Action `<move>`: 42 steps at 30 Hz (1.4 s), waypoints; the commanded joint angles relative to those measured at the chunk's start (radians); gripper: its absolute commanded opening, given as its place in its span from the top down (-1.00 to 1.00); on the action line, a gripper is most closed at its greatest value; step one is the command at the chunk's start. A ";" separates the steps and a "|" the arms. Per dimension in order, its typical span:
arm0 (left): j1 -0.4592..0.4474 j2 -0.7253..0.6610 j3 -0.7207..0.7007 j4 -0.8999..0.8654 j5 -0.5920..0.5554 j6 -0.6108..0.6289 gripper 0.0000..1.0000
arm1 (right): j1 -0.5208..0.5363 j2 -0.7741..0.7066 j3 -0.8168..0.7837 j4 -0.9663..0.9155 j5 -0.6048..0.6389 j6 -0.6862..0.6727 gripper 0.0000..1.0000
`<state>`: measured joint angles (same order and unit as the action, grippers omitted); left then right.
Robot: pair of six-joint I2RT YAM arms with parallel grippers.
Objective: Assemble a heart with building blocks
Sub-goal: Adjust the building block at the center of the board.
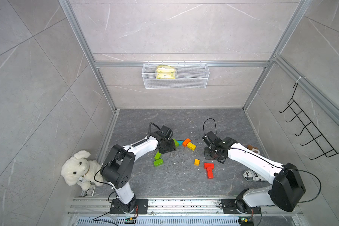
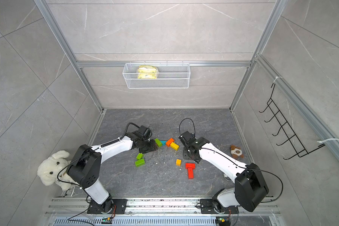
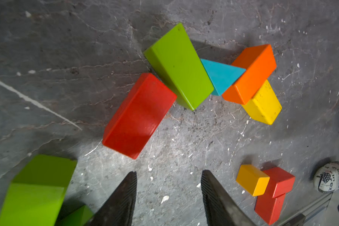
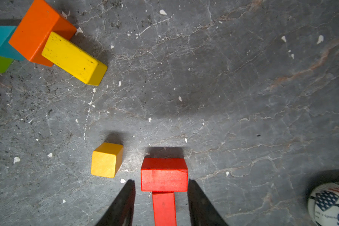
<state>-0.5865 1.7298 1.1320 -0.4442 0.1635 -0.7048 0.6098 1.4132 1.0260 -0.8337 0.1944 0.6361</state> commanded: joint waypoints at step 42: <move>0.038 0.030 0.019 0.007 -0.057 -0.097 -0.32 | -0.003 -0.036 -0.043 -0.007 -0.003 0.002 -0.03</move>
<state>-0.5545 1.7580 1.1290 -0.4614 0.0883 -0.7967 0.6098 1.3964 0.9871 -0.8337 0.1940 0.6361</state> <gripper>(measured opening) 0.661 0.515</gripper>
